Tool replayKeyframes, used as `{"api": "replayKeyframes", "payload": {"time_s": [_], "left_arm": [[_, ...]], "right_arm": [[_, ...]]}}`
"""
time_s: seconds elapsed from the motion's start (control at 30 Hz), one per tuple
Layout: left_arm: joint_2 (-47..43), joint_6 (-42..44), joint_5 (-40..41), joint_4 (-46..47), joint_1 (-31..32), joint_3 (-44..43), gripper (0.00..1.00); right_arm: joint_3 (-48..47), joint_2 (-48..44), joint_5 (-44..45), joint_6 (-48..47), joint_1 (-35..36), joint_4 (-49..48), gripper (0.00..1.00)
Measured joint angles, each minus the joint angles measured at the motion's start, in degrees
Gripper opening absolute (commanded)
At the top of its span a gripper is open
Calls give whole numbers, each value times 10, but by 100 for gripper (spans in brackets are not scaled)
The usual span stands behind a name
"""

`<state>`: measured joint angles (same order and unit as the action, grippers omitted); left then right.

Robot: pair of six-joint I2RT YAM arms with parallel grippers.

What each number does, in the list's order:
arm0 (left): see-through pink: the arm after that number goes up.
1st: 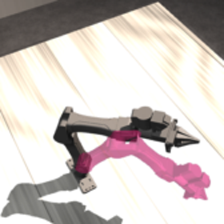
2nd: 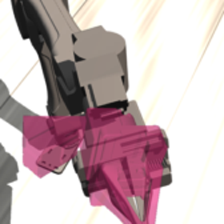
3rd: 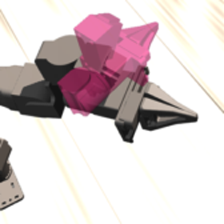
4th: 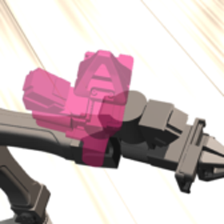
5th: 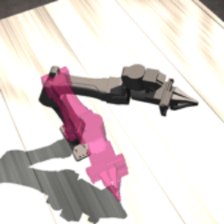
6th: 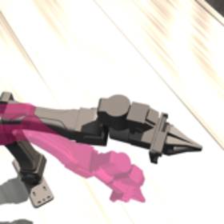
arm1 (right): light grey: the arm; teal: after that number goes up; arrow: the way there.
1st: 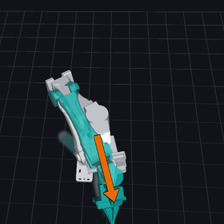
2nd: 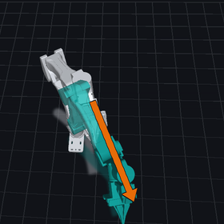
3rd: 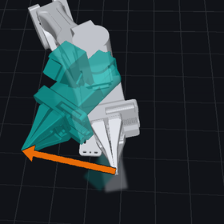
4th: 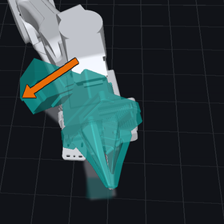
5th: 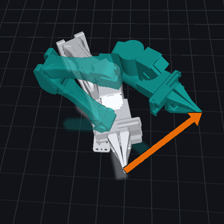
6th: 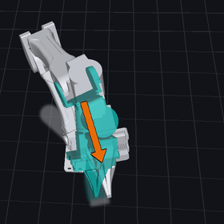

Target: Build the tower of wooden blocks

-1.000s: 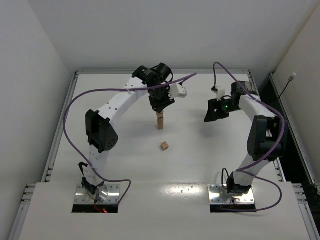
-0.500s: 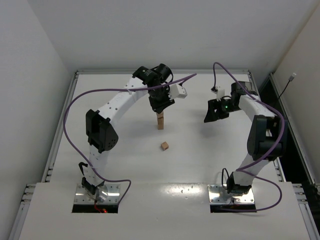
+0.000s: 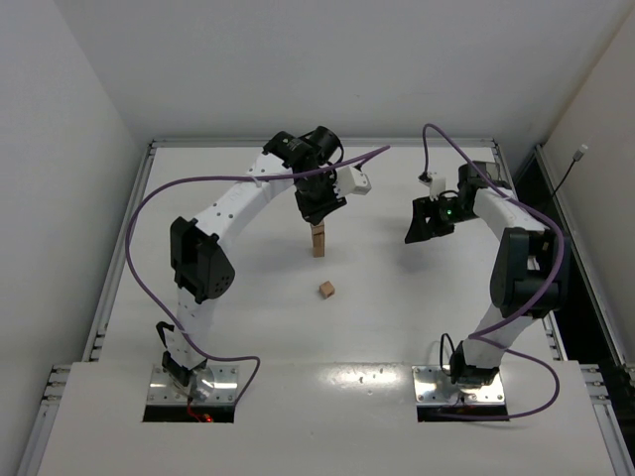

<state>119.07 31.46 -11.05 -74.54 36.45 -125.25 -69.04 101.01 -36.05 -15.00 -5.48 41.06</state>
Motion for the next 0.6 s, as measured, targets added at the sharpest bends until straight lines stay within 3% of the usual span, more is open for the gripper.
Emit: {"api": "replayKeyframes", "payload": {"time_s": [0.4,0.6], "left_arm": [[0,-5,0,0,0,0,33],[0,-7,1,0,0,0,37]], "right_arm": [[0,0,0,0,0,0,57],[0,0,0,0,0,0,57]]}}
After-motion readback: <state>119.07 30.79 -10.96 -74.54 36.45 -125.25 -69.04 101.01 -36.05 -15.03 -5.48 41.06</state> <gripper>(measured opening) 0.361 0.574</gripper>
